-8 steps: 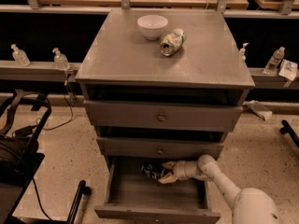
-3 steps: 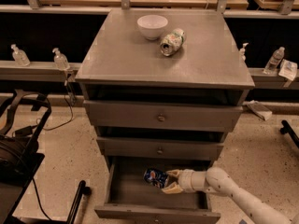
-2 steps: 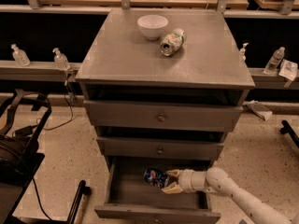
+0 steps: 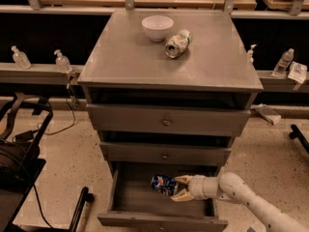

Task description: Pick pepsi can from bottom drawer and place on counter

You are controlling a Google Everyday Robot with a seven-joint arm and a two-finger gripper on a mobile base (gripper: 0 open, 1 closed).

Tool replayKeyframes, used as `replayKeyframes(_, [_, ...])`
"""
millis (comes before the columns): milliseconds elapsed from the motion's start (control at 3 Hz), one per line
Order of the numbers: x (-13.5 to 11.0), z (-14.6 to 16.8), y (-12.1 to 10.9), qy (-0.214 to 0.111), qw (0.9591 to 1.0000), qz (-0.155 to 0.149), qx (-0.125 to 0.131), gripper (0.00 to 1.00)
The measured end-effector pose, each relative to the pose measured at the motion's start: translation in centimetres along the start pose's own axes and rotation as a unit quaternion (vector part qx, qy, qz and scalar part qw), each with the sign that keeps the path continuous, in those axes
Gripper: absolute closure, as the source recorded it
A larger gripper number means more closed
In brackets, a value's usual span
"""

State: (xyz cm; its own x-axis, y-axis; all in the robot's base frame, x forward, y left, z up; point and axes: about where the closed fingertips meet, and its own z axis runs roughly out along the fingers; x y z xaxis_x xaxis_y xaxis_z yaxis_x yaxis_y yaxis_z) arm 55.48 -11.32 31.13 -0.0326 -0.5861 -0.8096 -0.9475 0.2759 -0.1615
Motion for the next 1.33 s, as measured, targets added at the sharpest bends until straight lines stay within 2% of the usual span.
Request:
replayKeyframes(333, [-1.2,-5.0,0.9,-0.012,0.9998,-0.016,0.008,1.0])
replayKeyframes(667, [-1.3,-7.8,1.6,-0.02,0.9995,-0.022,0.013,1.0])
replayKeyframes(1000, [-2.1,-11.1,2.4,-0.027,0.9986,-0.034,0.029,1.0])
replayKeyframes(1333, [-2.1,-11.1,2.4,-0.027,0.9986,-0.034,0.029,1.0])
